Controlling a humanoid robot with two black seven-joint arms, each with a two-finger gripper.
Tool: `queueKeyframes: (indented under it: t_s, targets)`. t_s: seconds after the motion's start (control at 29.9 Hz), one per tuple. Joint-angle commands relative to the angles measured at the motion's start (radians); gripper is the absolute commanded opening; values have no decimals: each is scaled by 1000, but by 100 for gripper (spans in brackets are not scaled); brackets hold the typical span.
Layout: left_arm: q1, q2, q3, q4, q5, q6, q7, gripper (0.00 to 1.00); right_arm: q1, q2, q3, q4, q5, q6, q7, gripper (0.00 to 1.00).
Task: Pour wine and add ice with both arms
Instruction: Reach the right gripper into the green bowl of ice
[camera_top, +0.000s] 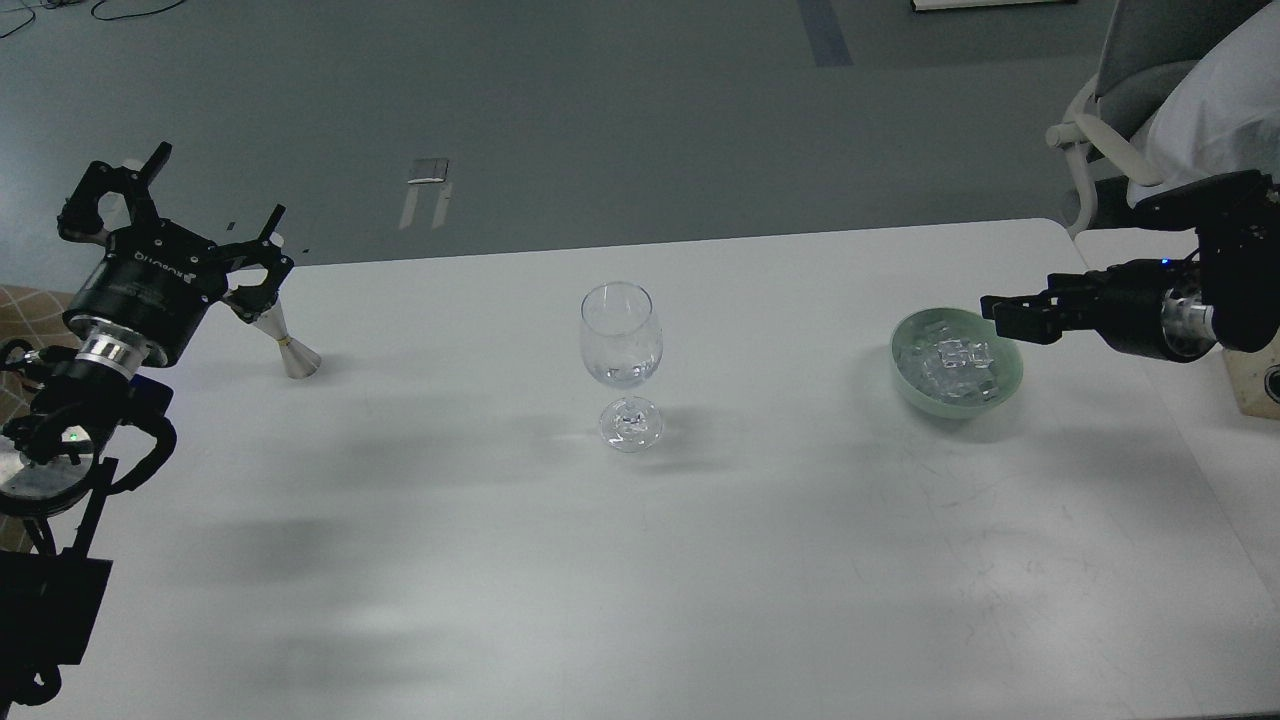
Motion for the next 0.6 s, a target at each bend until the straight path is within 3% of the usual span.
queueKeyframes:
  t_s: [0.0,0.23,0.43,0.57]
  targets:
    - [2,-2,2,0,0,2,-3,98,-26,30,7,-2,0,-7,-2,75]
    - [2,-14,-3,0,1,2,-7,98,-32,83,7,-44,-5,-6,-2,87]
    - [2,-14,-1,2,1,1,-9,98,-40,122,4,-53,-10,-6,-40,67]
    - [3,-22,-4,2,1,2,-9,98,-49,129,3,-54,-13,-6,-66,66]
